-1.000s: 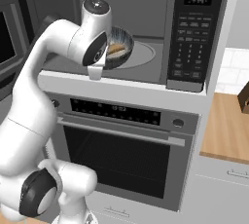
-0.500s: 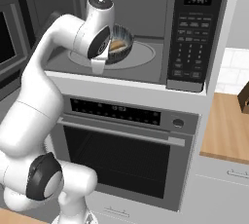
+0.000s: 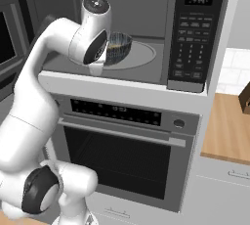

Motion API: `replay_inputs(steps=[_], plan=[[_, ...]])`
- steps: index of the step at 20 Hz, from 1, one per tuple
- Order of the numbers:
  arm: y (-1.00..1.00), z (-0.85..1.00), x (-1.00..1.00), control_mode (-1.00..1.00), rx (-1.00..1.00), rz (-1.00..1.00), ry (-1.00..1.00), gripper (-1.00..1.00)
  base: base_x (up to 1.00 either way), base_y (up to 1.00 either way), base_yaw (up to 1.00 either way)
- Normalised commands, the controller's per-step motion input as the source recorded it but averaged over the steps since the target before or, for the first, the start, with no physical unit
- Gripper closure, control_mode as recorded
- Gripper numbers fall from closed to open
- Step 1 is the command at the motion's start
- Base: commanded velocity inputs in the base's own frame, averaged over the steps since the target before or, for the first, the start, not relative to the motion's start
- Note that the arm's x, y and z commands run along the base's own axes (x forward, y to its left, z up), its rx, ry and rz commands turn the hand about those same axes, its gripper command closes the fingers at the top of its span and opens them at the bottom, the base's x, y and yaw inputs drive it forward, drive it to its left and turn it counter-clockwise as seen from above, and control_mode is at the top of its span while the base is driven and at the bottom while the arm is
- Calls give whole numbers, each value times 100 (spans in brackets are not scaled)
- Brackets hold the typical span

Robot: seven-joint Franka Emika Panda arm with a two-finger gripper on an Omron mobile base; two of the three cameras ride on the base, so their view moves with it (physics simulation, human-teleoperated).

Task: Pick the sweet potato from the sink and place it in the bowl. Then pick the bowl and place it in the microwave. Then close the microwave door and press the start button.

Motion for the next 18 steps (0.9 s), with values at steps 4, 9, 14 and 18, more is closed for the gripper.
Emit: replay_inputs(steps=[4, 9, 14, 18], plan=[[0, -8, -89, -100, 0, 0, -16, -100, 0, 0, 0], [-14, -37, -88, -100, 0, 0, -7, -100, 0, 0, 0], [-20, -35, -35, -100, -6, 0, -3, -100, 0, 0, 0], [1, 0, 37, -100, -4, 0, 0, -100, 0, 0, 0]])
